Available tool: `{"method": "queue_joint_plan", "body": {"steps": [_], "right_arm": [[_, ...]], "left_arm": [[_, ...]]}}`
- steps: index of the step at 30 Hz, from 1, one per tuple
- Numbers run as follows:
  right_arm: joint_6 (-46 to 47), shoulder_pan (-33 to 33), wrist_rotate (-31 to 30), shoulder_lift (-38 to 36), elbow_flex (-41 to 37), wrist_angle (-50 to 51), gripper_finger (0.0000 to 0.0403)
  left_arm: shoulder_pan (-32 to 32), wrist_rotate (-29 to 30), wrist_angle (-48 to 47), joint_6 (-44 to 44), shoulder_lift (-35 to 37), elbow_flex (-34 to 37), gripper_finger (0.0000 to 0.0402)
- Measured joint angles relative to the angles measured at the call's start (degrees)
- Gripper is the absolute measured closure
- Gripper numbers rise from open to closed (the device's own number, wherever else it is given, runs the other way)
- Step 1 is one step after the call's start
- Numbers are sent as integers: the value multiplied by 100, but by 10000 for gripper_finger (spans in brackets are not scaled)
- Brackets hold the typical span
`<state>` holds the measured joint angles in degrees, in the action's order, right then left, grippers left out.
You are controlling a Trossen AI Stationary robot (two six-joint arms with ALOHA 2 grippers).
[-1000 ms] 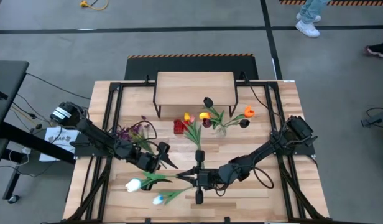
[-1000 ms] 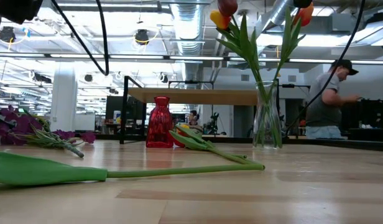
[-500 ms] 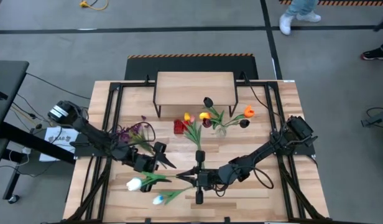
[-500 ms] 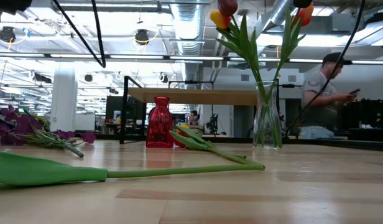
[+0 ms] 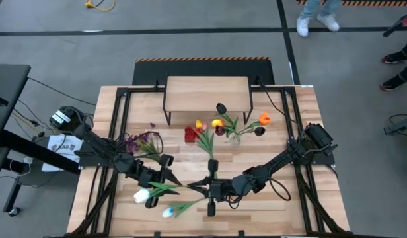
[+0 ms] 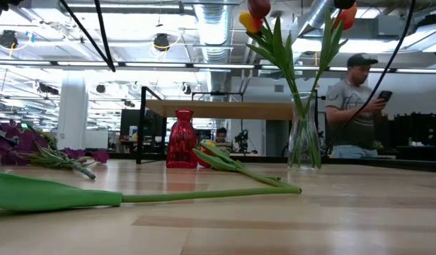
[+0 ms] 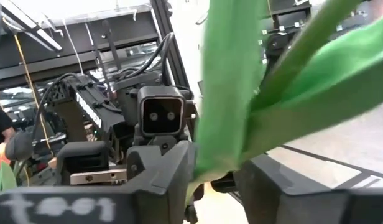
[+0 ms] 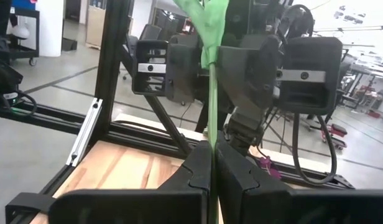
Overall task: Pick and place flowers into a vace then onto a shelf
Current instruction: Put the top white flower into the red vase
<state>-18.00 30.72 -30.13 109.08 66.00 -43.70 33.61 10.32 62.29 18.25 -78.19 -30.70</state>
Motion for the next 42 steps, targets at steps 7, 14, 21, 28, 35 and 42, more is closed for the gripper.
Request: {"method": "queue_joint_plan", "body": {"steps": [7, 14, 21, 28, 35, 42], "right_arm": [[0, 0, 5, 0, 0, 0, 401], [0, 0, 15, 0, 0, 2, 401], [0, 0, 13, 0, 0, 0, 401], [15, 2, 26, 0, 0, 2, 382], [109, 6, 111, 0, 0, 0, 331], [109, 42, 330, 0, 2, 13, 242]], "left_arm": [[17, 2, 19, 70, 0, 0, 343], [15, 3, 19, 71, 0, 0, 363], [15, 5, 34, 101, 0, 0, 365], [15, 68, 24, 198, 0, 0, 396], [17, 67, -12, 176, 0, 2, 400], [72, 249, -719, -19, 432, 7, 401]]}}
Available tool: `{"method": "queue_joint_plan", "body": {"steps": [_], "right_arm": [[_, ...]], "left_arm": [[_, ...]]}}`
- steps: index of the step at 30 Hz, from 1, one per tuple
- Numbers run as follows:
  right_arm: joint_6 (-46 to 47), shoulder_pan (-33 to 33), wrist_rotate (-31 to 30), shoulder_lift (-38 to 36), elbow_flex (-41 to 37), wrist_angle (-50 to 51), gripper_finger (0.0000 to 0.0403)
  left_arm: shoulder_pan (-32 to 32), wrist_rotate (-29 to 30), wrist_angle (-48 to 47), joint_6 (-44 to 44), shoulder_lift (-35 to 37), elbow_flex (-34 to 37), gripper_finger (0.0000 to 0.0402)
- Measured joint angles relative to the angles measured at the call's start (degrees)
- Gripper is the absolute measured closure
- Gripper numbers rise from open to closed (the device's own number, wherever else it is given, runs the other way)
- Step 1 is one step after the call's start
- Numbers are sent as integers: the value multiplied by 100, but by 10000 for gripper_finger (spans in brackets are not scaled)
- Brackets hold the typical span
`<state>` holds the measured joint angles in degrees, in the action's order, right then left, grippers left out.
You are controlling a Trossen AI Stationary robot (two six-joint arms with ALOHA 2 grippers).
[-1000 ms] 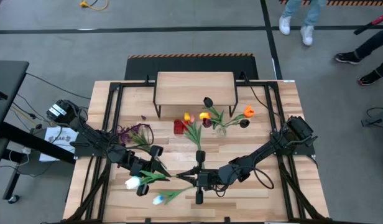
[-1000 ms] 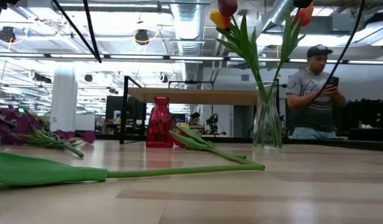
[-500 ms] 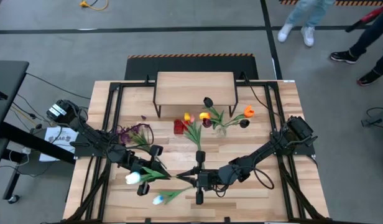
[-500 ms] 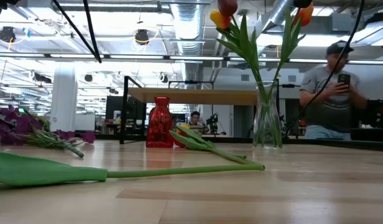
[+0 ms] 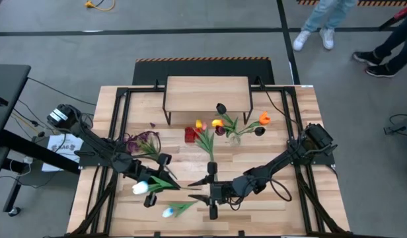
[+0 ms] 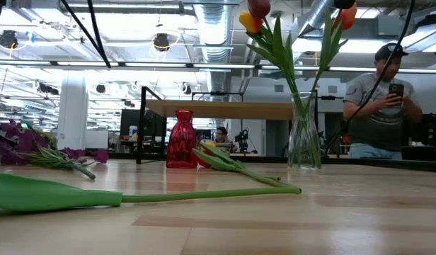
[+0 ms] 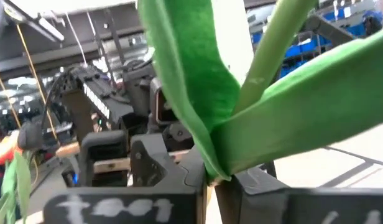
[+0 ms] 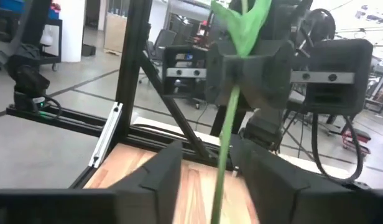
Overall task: Pick and place flowers into a vace then onto a shelf
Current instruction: Put the top white flower into the red vase
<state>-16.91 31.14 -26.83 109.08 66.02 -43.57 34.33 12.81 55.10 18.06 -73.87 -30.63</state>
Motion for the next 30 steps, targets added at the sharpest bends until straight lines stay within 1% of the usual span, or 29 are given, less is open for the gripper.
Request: {"method": "queue_joint_plan", "body": {"steps": [2, 4, 8, 11, 13, 16, 19, 21, 26, 30], "right_arm": [[21, 17, -1, 0, 4, 92, 214], [57, 33, -2, 0, 92, 409, 190], [178, 115, -4, 0, 588, 1529, 161], [516, 194, -6, -2, 1007, 2556, 155], [713, 256, -9, -2, 1217, 3014, 154], [855, 371, -23, -2, 1387, 3407, 154], [898, 491, -20, -2, 1427, 3487, 154], [901, 561, -20, -2, 1427, 3504, 154], [962, 643, -22, -2, 1427, 3505, 154], [1110, 632, -22, -2, 1427, 3523, 154]], "left_arm": [[61, 154, -422, -62, 288, 0, 401], [99, 324, -861, -130, 623, -34, 401], [148, 795, -2351, -393, 1273, -326, 401], [146, 1161, -3653, -626, 1663, -755, 401], [125, 1449, -4424, -765, 1808, -1070, 401], [31, 1856, -5405, -823, 1958, -1499, 401], [-174, 2035, -5877, -828, 2065, -1726, 401], [-424, 1867, -5927, -825, 2119, -1738, 401], [-1399, 733, -5940, -852, 2195, -1605, 401], [-2313, 132, -5926, -905, 2193, -1442, 401]]}}
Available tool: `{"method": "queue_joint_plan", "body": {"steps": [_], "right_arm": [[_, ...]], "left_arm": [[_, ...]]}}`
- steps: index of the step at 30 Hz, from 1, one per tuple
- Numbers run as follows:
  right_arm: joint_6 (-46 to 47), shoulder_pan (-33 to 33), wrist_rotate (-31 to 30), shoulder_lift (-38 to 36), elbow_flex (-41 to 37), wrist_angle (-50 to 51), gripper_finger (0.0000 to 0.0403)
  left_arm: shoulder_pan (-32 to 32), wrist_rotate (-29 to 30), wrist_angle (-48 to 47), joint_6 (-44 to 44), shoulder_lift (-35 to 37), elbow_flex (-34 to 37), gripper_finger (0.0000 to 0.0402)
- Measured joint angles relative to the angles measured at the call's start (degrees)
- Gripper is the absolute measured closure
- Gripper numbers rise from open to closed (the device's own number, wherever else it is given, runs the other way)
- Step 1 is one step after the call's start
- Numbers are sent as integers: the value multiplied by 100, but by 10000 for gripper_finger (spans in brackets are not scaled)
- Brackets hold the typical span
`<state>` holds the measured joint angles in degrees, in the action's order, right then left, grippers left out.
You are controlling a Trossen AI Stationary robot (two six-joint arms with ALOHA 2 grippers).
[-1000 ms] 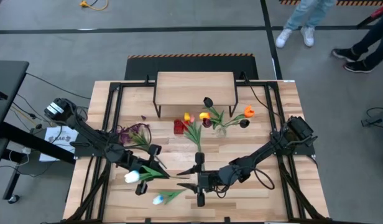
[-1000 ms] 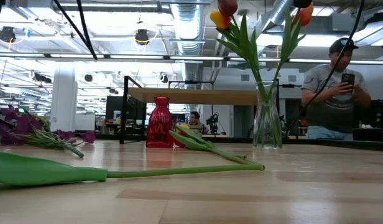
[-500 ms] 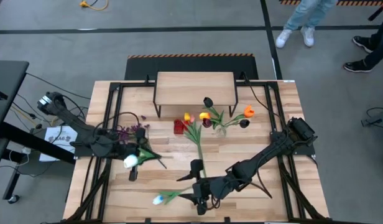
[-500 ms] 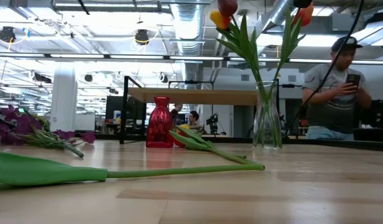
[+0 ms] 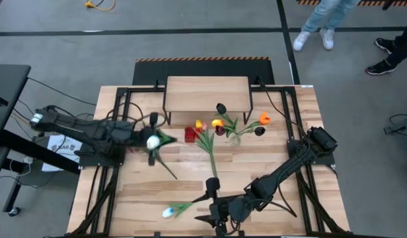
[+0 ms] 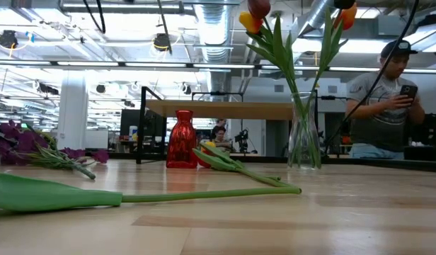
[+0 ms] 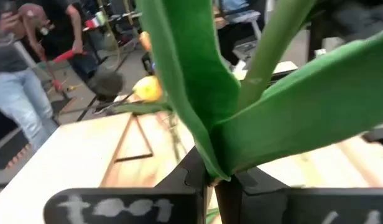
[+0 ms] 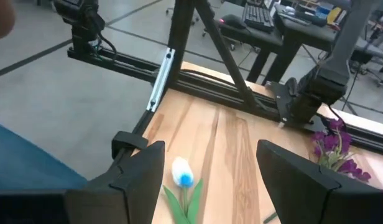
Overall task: Pick and place flowers into a vace then onto a shelf
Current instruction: Put the top white flower into the red vase
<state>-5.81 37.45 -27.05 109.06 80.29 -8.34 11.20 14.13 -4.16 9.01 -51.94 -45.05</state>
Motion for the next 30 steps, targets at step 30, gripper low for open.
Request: {"method": "queue_joint_plan", "body": {"steps": [30], "right_arm": [[140, -83, 0, 0, 0, 195, 154]], "left_arm": [[-3066, -2587, 2492, -406, -226, 1901, 401]]}}
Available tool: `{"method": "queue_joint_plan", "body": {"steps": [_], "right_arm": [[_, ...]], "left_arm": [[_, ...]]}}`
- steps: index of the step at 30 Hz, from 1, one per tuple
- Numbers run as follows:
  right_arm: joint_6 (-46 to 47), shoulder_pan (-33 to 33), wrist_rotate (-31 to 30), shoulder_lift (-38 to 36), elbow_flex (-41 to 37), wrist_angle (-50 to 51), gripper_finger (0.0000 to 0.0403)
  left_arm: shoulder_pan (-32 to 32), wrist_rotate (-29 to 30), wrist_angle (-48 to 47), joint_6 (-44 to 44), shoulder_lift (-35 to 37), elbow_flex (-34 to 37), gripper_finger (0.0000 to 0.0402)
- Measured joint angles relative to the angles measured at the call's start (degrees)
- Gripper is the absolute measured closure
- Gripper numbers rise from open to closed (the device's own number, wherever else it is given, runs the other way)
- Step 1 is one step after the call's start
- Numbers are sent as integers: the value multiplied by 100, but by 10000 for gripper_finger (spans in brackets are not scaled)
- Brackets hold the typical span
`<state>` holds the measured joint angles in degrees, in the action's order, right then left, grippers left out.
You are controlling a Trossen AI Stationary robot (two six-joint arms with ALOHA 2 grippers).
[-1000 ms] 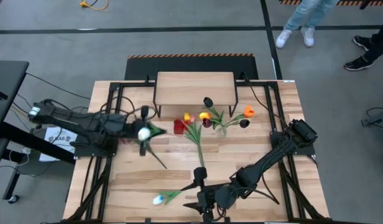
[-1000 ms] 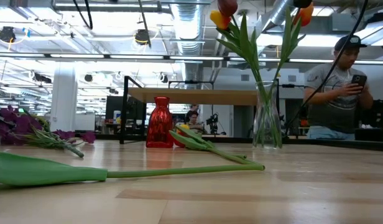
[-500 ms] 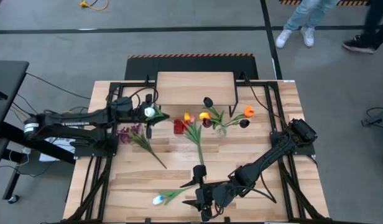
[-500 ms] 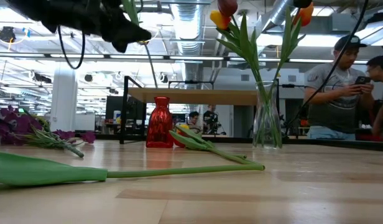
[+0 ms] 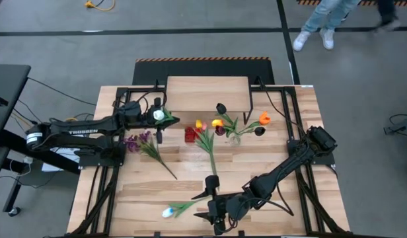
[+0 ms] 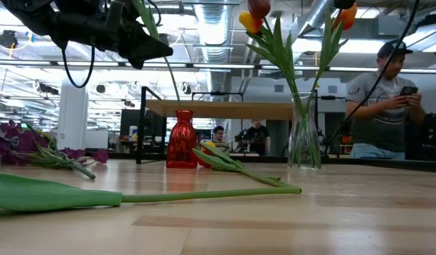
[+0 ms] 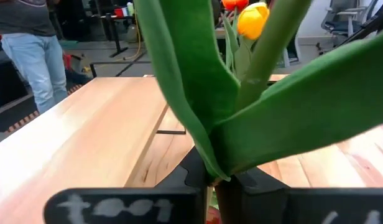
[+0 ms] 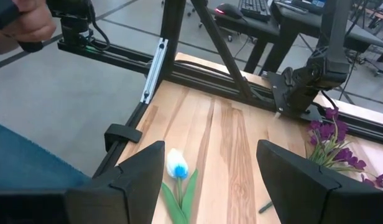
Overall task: Pick and place flowers into a vace then onto a shelf
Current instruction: Put the top white flower into the red vase
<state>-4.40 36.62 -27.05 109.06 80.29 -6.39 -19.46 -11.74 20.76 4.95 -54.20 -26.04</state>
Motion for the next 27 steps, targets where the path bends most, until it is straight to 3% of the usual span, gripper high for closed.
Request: {"method": "queue_joint_plan", "body": {"steps": [17, 22, 27], "right_arm": [[57, 0, 0, 0, 0, 18, 154], [57, 0, 0, 0, 0, 44, 154], [57, 0, 0, 0, 0, 61, 154]], "left_arm": [[0, -277, 746, -219, -1175, 2, 396], [0, -319, 702, -281, -1107, -1, 367], [11, -403, 266, -325, -1092, -158, 312]]}}
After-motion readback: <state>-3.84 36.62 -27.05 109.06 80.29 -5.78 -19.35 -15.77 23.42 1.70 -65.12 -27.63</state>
